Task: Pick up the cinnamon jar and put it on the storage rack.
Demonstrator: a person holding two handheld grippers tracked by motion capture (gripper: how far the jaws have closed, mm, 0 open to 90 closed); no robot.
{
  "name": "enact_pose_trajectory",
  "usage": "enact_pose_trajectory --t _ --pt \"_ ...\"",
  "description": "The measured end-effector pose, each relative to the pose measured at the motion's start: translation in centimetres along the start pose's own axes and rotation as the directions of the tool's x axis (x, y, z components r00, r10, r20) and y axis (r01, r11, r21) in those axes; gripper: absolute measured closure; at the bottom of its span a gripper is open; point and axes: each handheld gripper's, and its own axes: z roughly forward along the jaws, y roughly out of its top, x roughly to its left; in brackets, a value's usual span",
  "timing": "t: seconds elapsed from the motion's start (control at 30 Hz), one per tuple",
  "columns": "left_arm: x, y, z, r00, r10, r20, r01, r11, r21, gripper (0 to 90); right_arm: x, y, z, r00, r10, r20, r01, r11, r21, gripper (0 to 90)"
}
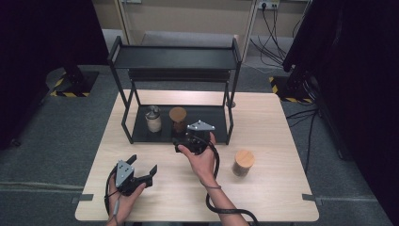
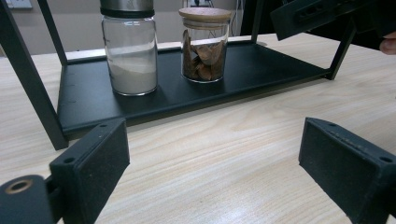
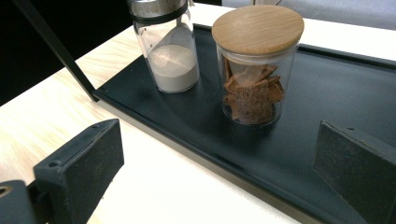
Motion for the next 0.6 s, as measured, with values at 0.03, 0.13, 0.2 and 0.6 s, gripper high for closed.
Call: enact_pose_trajectory --t 0.03,0.13,0.2,0.6 --pt "0.0 0.0 0.0 1.0 0.0 0.0 0.0 1.0 0.0 8.0 0.0 -0.1 -0.1 1.0 0.0 0.0 0.0 1.0 -0.002 2.3" --pt "0.0 0.0 0.0 1.0 0.0 0.0 0.0 1.0 -0.001 8.0 0.0 -0.4 -0.3 1.0 -0.002 -0.003 0.002 1.0 -0.001 2.3" --pt "0.0 0.0 0.0 1.0 0.0 0.0 0.0 1.0 -0.001 8.0 0.0 -0.5 -0.5 1.0 -0.004 -0.005 0.004 1.0 -0.001 2.3" --pt "-0.1 0.0 0.0 1.0 0.004 -0.004 -0.004 1.0 0.001 8.0 -0.6 -1.8 -2.0 0.9999 0.006 -0.011 -0.006 1.0 0.01 2.5"
